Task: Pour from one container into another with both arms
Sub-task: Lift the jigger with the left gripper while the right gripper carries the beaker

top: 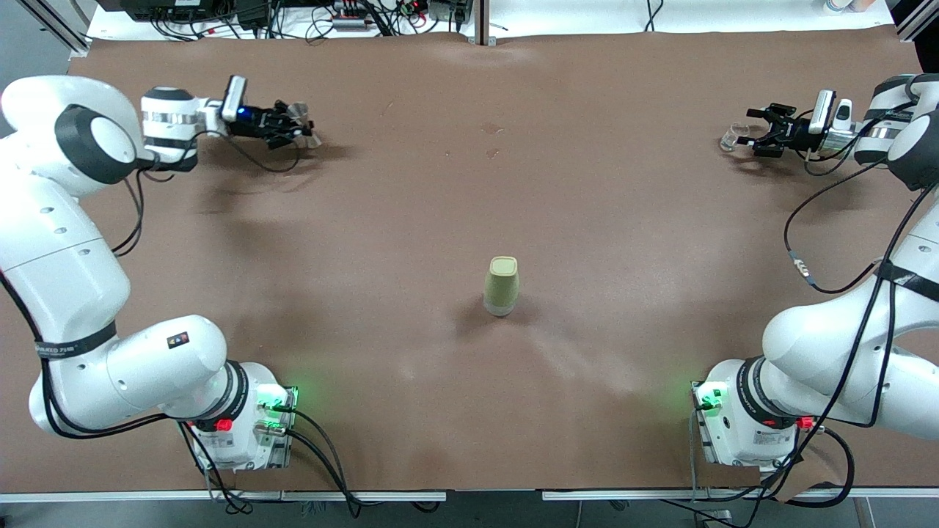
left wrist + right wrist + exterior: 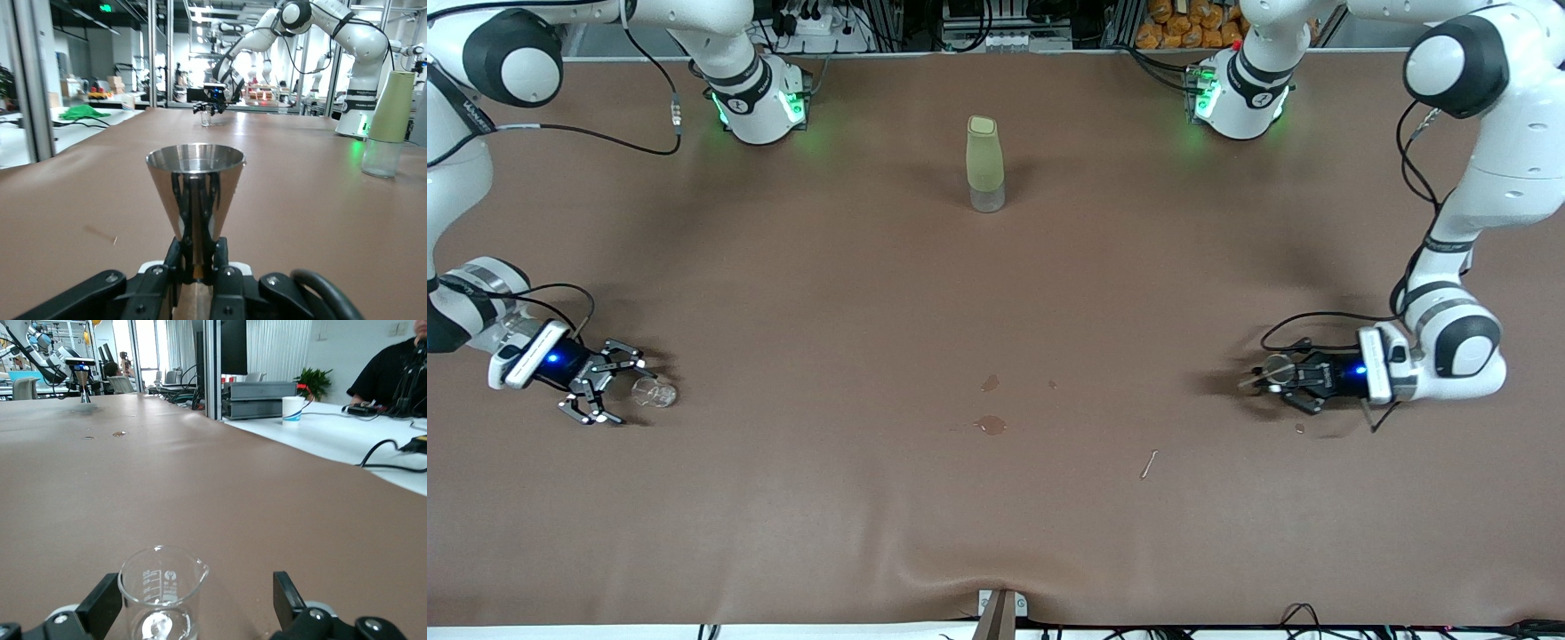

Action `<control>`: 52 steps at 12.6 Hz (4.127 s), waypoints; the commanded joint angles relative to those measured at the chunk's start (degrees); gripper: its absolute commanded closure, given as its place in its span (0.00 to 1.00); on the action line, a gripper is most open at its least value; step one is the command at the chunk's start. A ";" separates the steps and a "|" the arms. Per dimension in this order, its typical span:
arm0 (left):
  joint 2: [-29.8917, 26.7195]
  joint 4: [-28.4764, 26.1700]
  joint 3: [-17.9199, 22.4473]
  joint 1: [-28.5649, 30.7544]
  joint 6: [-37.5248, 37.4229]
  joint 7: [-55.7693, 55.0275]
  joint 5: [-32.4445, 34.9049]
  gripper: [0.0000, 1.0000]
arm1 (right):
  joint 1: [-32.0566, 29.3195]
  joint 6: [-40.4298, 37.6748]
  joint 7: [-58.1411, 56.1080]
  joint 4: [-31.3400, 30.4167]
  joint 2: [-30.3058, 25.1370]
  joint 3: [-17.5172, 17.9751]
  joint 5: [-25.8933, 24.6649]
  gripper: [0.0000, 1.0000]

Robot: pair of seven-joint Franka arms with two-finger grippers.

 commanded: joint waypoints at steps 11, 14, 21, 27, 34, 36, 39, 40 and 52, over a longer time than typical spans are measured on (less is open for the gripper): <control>-1.69 2.21 0.72 -26.34 18.69 -6.20 -29.39 1.00 | -0.09 -4.00 -4.56 0.88 6.70 1.78 3.39 0.00; -1.60 3.54 0.72 -30.30 23.45 -6.29 -35.89 1.00 | 0.26 -3.83 -4.83 0.97 6.61 1.78 3.49 0.34; -1.60 7.41 0.72 -34.43 30.49 -8.31 -39.06 1.00 | 1.14 -3.56 -4.57 1.14 6.61 1.69 3.49 1.00; -1.77 9.52 0.64 -39.27 37.07 -8.84 -43.81 1.00 | 9.29 -3.56 2.35 5.87 6.08 1.78 3.84 1.00; -1.16 14.61 0.99 -45.42 46.83 -13.94 -44.78 1.00 | 24.05 -3.47 22.39 14.57 3.88 1.87 4.89 1.00; -1.33 14.88 0.90 -47.43 48.67 -13.68 -45.74 1.00 | 28.54 -3.04 27.58 15.99 3.80 1.78 7.08 1.00; -0.98 16.54 1.25 -49.47 50.35 -13.50 -47.60 1.00 | 32.59 -1.19 32.24 16.08 2.31 1.87 10.16 1.00; -1.07 16.55 1.34 -50.43 50.70 -13.41 -48.03 1.00 | 33.56 -1.19 34.17 16.00 1.43 1.87 10.26 1.00; -0.11 18.57 3.45 -54.56 54.75 -3.31 -48.48 1.00 | 37.52 -3.47 57.99 13.81 -10.25 1.87 9.38 1.00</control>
